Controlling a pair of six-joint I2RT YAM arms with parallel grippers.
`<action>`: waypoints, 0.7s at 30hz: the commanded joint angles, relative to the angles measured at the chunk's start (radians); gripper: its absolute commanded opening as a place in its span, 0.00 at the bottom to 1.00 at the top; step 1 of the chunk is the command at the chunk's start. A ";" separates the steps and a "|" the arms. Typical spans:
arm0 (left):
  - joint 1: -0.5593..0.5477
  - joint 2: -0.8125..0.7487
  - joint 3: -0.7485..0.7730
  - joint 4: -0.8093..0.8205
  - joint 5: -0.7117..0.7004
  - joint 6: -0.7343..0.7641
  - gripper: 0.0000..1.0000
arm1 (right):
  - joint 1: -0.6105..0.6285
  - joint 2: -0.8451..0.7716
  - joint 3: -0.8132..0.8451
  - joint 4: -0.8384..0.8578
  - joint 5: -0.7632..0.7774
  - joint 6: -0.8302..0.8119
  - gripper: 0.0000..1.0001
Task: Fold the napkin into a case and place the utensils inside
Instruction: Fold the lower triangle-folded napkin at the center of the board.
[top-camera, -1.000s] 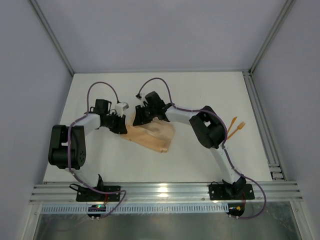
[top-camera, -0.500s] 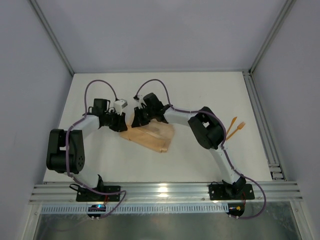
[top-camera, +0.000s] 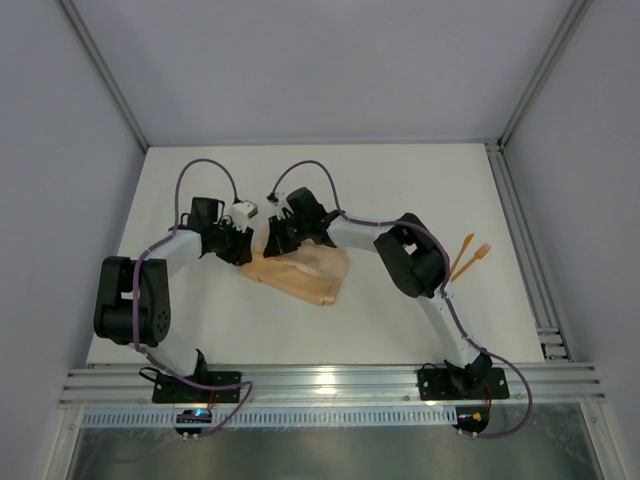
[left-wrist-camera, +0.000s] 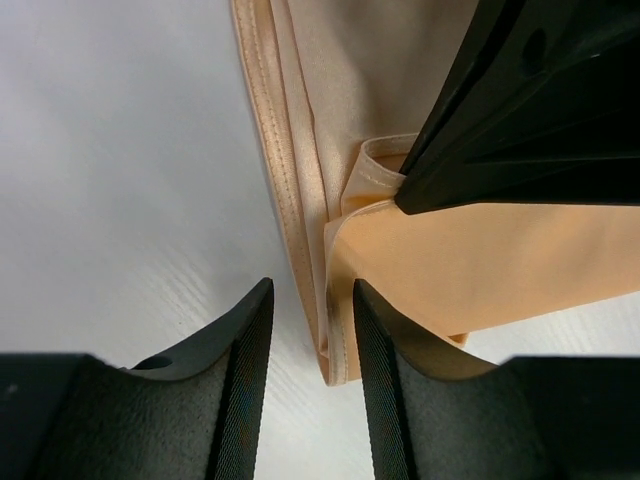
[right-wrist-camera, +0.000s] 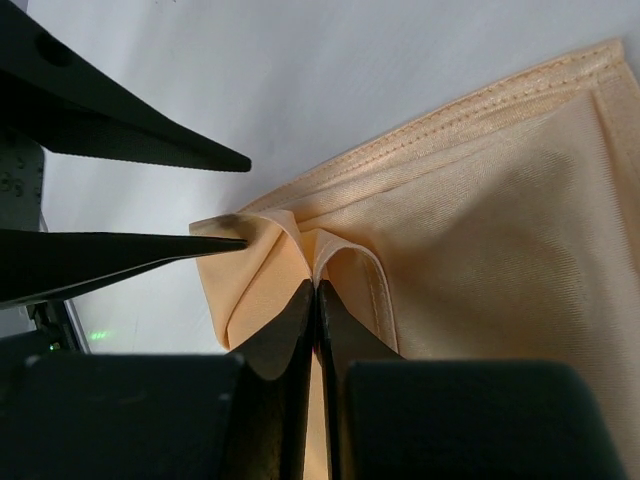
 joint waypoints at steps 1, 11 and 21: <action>-0.027 0.042 0.020 0.040 -0.063 0.038 0.39 | 0.001 0.006 0.034 0.038 -0.022 0.005 0.08; -0.046 0.073 0.066 0.034 0.043 -0.010 0.00 | 0.001 0.026 0.059 0.032 -0.078 -0.011 0.13; -0.046 0.067 0.086 0.050 0.091 -0.097 0.00 | 0.001 0.031 0.062 0.025 -0.103 -0.019 0.17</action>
